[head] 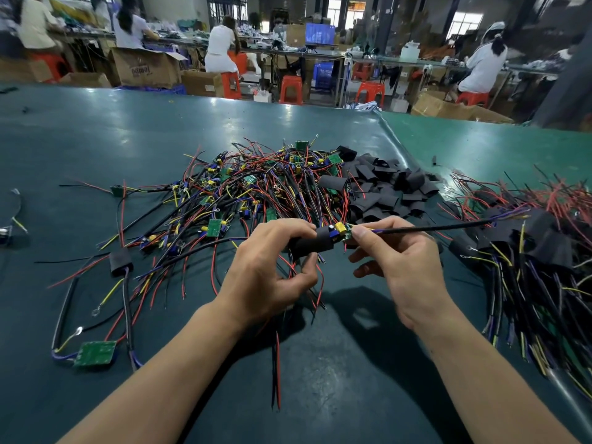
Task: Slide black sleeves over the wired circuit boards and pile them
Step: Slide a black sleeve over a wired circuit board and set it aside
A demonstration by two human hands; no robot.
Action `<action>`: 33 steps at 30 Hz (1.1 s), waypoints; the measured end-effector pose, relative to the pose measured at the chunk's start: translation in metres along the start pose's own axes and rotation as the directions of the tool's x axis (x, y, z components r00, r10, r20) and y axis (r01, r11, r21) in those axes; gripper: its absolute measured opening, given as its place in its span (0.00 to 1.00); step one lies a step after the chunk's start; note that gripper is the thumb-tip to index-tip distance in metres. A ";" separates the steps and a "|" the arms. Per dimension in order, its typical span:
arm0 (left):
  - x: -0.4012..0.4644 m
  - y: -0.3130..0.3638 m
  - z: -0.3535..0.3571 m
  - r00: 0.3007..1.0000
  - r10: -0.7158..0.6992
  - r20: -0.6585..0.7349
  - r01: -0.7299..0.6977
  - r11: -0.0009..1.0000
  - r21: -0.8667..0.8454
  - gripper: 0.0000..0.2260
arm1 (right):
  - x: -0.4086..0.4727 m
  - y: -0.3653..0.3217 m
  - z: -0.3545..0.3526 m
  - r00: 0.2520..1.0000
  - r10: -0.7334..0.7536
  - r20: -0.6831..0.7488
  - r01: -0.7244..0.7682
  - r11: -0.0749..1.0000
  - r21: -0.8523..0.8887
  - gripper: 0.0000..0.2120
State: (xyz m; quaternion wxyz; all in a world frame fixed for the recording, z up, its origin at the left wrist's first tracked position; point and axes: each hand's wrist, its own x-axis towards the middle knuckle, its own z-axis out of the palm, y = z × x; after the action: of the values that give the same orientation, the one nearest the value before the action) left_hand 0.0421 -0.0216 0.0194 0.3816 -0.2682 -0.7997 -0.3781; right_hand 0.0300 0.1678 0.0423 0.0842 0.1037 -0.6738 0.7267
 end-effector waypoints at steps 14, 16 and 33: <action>0.000 0.002 -0.001 0.999 -0.038 0.006 0.038 0.997 -0.073 0.14 | 0.000 -0.001 -0.002 0.993 0.019 0.115 -0.018 1.000 -0.008 0.02; 0.000 0.002 0.000 0.999 -0.032 0.033 0.035 0.994 -0.099 0.13 | -0.001 0.000 0.000 0.991 0.058 0.121 -0.059 0.998 0.006 0.03; -0.001 0.004 -0.001 0.995 0.035 0.089 -0.024 0.993 -0.116 0.11 | -0.002 -0.005 -0.003 0.981 0.003 0.196 0.014 0.996 -0.084 0.06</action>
State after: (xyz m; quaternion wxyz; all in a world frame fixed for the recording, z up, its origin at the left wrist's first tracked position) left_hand 0.0462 -0.0204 0.0211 0.3346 -0.3183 -0.7891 -0.4051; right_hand 0.0327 0.1715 0.0467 0.0241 0.1728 -0.7089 0.6833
